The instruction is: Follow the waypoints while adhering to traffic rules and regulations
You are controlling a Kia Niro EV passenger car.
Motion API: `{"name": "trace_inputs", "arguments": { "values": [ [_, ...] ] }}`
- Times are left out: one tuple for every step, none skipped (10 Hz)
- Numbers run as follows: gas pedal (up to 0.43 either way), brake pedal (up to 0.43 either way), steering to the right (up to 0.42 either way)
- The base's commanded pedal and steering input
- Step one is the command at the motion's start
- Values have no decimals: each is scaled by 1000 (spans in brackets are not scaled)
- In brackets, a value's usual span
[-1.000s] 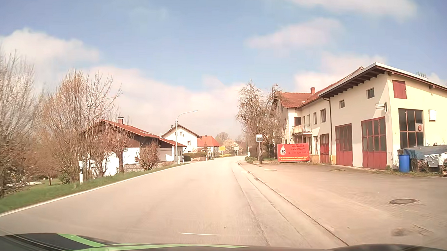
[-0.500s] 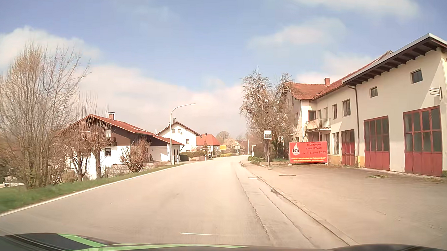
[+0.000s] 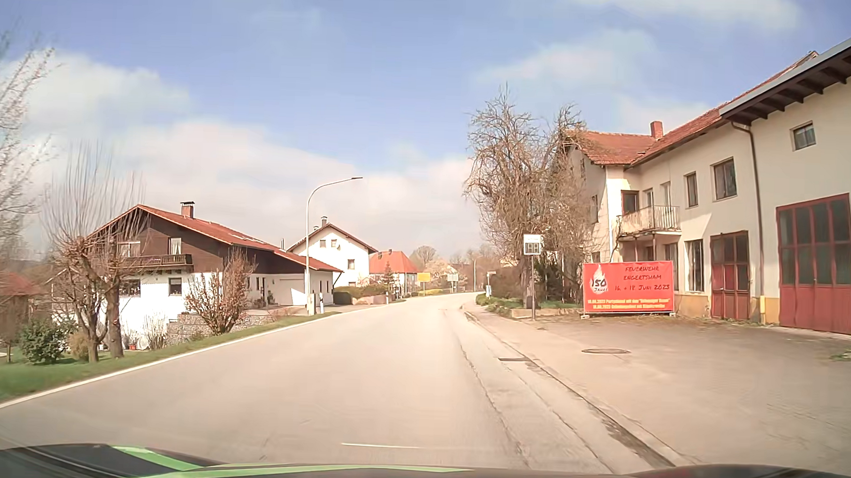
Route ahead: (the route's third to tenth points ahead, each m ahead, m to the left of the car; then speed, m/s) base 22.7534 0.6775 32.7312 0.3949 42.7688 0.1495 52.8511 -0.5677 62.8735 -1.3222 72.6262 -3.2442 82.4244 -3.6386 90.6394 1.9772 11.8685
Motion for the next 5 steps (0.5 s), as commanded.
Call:
{"name": "trace_inputs", "arguments": {
  "values": [
    [189, 0, 1],
    [189, 0, 1],
    [177, 0, 1],
    [177, 0, 1],
    [169, 0, 1]
  ]
}}
